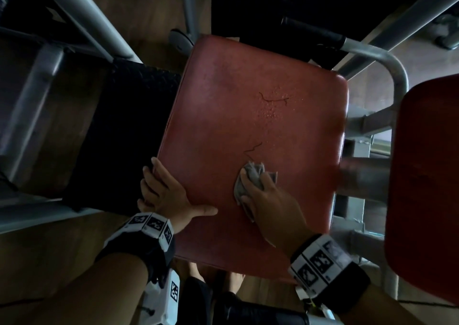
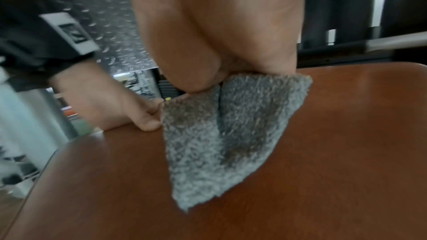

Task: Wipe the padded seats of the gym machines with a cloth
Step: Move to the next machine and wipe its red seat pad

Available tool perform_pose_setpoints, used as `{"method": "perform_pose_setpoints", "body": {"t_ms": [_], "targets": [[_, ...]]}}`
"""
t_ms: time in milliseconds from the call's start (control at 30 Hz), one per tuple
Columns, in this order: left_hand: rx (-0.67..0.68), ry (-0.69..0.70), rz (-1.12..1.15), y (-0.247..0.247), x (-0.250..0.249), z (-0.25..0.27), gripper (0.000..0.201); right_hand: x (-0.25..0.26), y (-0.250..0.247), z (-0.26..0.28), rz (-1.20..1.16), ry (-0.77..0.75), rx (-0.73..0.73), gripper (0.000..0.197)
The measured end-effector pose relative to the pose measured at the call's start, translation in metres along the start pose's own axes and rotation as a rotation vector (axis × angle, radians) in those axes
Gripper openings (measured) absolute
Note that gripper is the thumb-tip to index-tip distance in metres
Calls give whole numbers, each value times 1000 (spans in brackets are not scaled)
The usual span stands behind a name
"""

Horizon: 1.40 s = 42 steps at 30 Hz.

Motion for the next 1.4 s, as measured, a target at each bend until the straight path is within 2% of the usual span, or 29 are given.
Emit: {"method": "perform_pose_setpoints", "body": {"t_ms": [67, 167, 200, 333, 533, 733, 933, 1000, 1067, 1133, 1200, 1333, 1400], "targets": [[9, 4, 7, 0, 1, 0, 172, -5, -2, -4, 7, 8, 13, 51], [17, 2, 11, 0, 1, 0, 172, -25, -12, -21, -78, 229, -54, 51], [17, -3, 11, 0, 1, 0, 172, -25, -12, -22, -99, 258, -65, 51], [6, -8, -1, 0, 1, -2, 173, 6, 1, 3, -33, 57, 87, 55], [12, -8, 15, 1, 1, -1, 172, -5, -2, -24, -104, 190, -22, 52], [-3, 1, 5, 0, 1, -1, 172, 7, 6, 7, -104, 176, 86, 53], [5, 3, 8, 0, 1, 0, 172, 12, -18, -48, -82, 206, -21, 51], [-1, -1, 0, 0, 1, 0, 172, 14, -12, -42, -87, 143, -12, 51], [-8, -3, -12, 0, 1, 0, 172, 17, 2, -21, -52, 77, 81, 54], [-6, -2, -8, 0, 0, -1, 172, 13, 10, -7, -6, 59, 107, 55], [3, -2, 6, 1, 2, -2, 173, 8, 4, -12, -14, 76, 40, 52], [17, 3, 17, 1, 3, -2, 173, 3, -12, -38, -77, 243, -47, 53], [16, 0, 16, 1, 3, -2, 173, 16, -11, -36, -32, 162, 0, 54]]}}
Point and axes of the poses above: each hand's wrist, its own z-axis away from the middle knuckle, its own y-axis out of the palm, x = y × z, the point moved 3 cm from there along -z, towards the middle knuckle, and after that the axes turned 10 degrees about y, right-handed, at the moved point
